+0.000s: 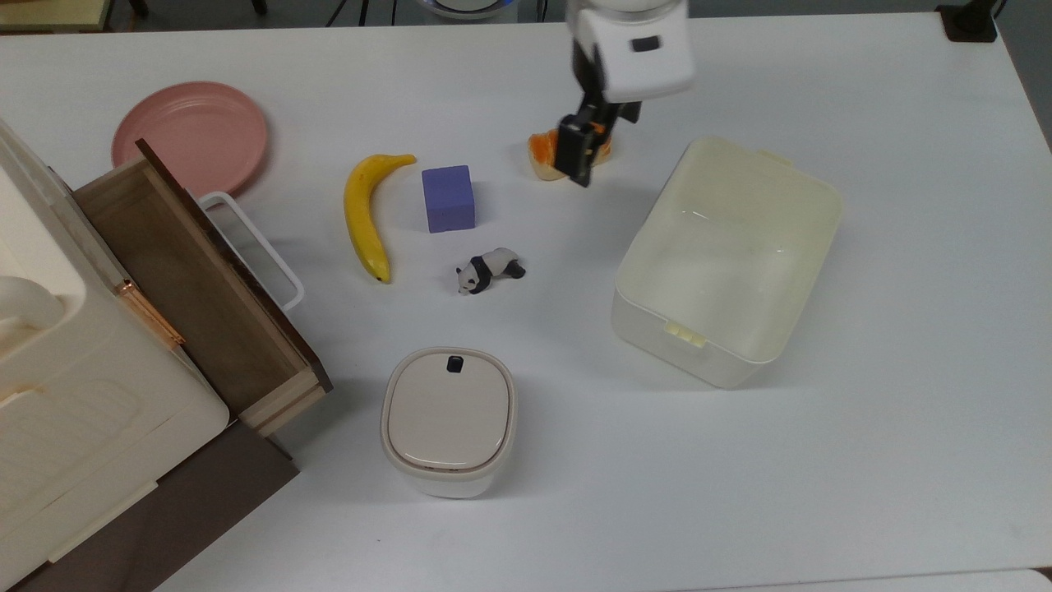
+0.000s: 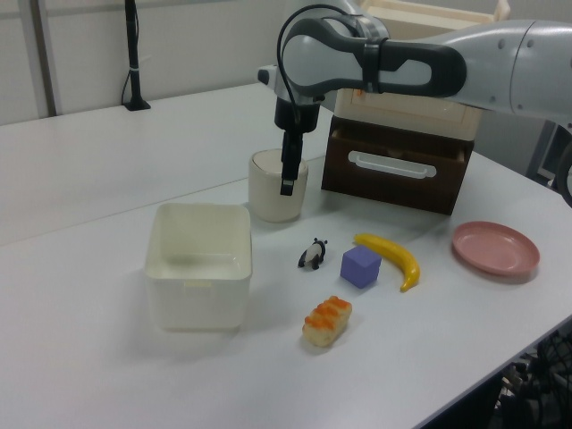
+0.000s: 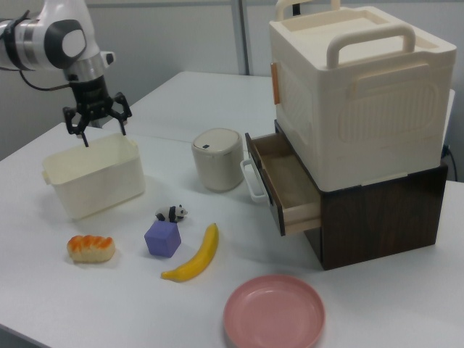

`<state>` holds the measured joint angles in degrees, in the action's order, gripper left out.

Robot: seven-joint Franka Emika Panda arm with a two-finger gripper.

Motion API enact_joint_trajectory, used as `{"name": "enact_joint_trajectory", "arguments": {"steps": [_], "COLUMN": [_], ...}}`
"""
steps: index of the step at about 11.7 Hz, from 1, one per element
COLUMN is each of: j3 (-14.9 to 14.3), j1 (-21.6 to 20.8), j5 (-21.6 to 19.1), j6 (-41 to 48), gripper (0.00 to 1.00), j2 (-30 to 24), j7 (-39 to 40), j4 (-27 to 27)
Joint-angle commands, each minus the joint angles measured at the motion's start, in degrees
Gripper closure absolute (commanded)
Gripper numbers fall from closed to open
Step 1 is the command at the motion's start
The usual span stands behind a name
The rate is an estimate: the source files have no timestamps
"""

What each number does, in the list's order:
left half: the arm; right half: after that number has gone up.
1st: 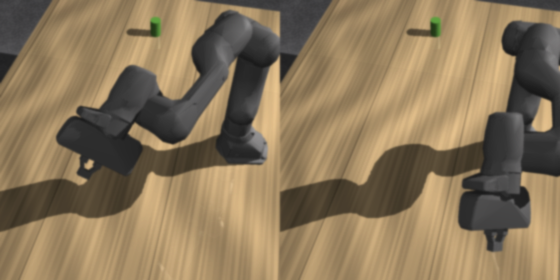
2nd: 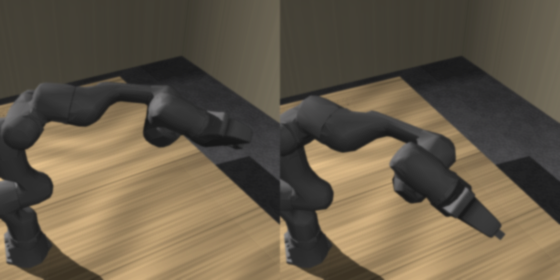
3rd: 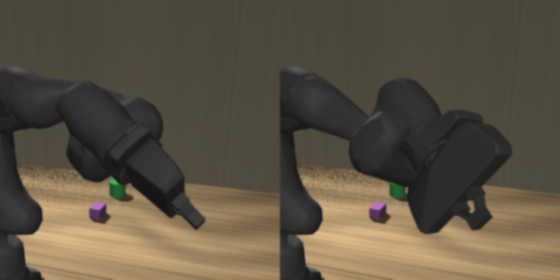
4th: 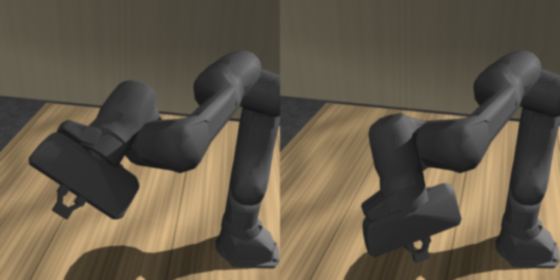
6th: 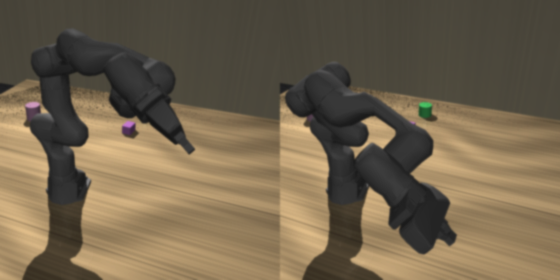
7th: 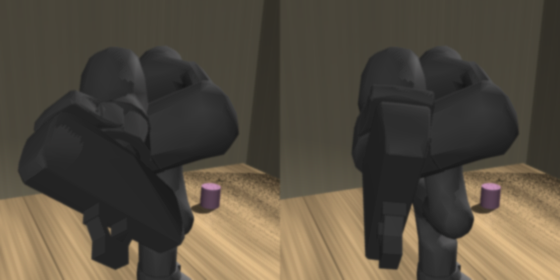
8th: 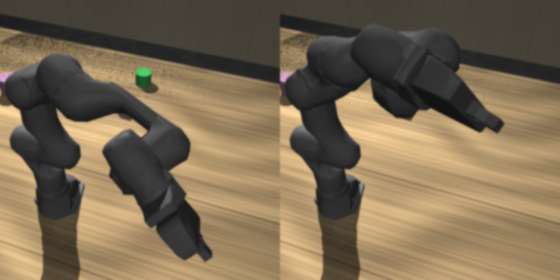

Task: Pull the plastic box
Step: 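Move the gripper over the rim of the translucent white plastic box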

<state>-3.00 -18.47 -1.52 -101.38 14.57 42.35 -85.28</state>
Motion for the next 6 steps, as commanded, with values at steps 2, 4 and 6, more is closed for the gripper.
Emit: {"name": "enact_joint_trajectory", "arguments": {"steps": [2,4,6], "j3": [-0.5,-0.5,-0.5], "j1": [-5.4,-7.1,-7.6], "j5": [1.2,2.4,3.9], "j6": [-2.0,-7.1,-7.8], "gripper": [0.0,0.0,0.0], "j2": [3.6,6.2,9.3], "j7": [2.7,-0.8,-2.2], "j4": [0.4,0.6,0.6]}}
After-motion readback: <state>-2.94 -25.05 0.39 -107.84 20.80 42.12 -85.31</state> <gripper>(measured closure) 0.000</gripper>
